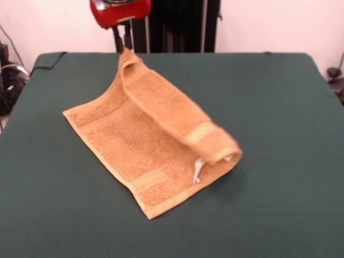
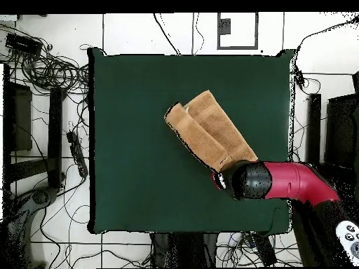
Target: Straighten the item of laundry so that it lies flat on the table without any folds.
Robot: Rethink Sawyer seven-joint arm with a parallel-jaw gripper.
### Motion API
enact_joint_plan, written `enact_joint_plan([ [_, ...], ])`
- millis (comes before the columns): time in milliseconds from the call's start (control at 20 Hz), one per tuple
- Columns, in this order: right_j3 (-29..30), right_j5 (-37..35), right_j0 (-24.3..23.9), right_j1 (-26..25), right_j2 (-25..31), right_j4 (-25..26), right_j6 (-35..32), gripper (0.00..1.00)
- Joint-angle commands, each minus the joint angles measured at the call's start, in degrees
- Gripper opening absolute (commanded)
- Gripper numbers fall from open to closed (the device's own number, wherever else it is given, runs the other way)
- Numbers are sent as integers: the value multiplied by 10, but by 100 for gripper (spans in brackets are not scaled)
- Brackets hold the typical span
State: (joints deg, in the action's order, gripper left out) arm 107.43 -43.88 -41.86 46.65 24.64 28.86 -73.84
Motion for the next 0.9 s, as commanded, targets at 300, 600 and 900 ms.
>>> enact_joint_plan([
  [300, -13, 6, 48, -76, -37, -7, -83, 0],
  [600, -12, 18, 35, -77, -44, -6, -68, 0],
  [900, -19, 4, 22, -62, -40, -13, -51, 0],
])
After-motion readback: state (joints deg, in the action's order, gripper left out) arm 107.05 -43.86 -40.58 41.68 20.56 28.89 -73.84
